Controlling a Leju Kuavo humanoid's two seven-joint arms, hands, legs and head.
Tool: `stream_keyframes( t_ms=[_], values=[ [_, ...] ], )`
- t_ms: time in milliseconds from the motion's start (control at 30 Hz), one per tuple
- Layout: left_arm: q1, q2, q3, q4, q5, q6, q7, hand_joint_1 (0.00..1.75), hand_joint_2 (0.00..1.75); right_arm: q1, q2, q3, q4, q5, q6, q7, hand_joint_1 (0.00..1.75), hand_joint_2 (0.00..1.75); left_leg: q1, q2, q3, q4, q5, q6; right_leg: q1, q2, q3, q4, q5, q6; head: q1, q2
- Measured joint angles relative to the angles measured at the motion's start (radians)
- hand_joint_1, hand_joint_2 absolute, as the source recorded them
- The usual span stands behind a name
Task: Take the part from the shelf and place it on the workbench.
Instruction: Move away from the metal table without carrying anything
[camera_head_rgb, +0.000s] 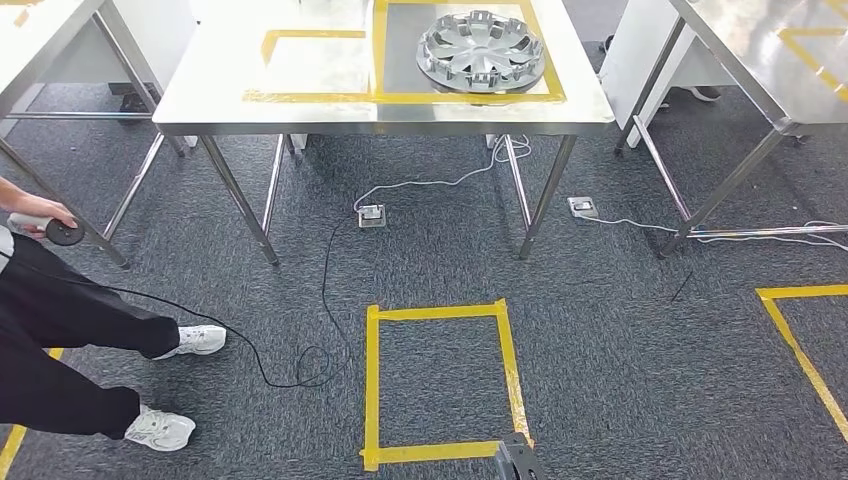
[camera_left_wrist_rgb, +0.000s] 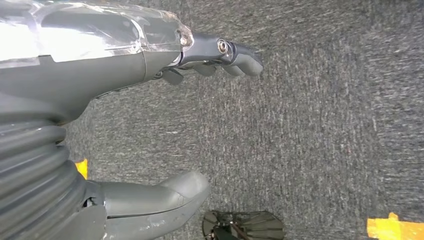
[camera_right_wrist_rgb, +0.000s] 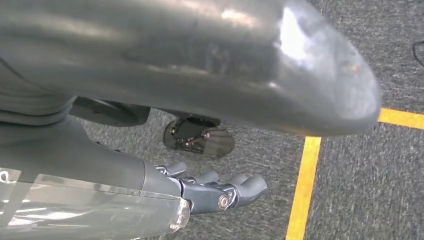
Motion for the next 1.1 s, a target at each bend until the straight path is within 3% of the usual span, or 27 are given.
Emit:
stream_keyframes(
  t_ms=[67, 400, 1100],
  values=[
    [0.0, 0.001, 0.0, 0.0, 0.0, 0.002, 0.014, 0.0, 0.0, 0.0, 0.004, 0.001, 0.001, 0.005, 0.006, -0.002, 0.0, 0.0, 0.0, 0.0, -0.001, 0.005, -0.003, -0.001, 0.0, 0.0, -0.002, 0.005, -0.003, -0.001, 0.0, 0.0],
    [0.0, 0.015, 0.003, 0.0, 0.002, 0.016, 0.098, 0.0, 0.0, 0.002, 0.018, 0.016, 0.008, 0.002, 0.026, 0.006, 0.0, 0.0, 0.0, 0.0, -0.001, 0.005, -0.004, -0.001, 0.0, 0.0, -0.002, 0.007, -0.004, -0.001, -0.001, 0.0],
    [0.0, 0.014, 0.005, 0.0, -0.03, 0.014, 0.089, 0.0, 0.0, -0.01, 0.014, 0.016, 0.015, -0.007, 0.018, 0.007, 0.0, 0.0, 0.0, -0.001, -0.001, 0.005, -0.004, -0.001, 0.0, 0.0, -0.002, 0.006, -0.004, -0.001, -0.001, 0.0]
  ],
)
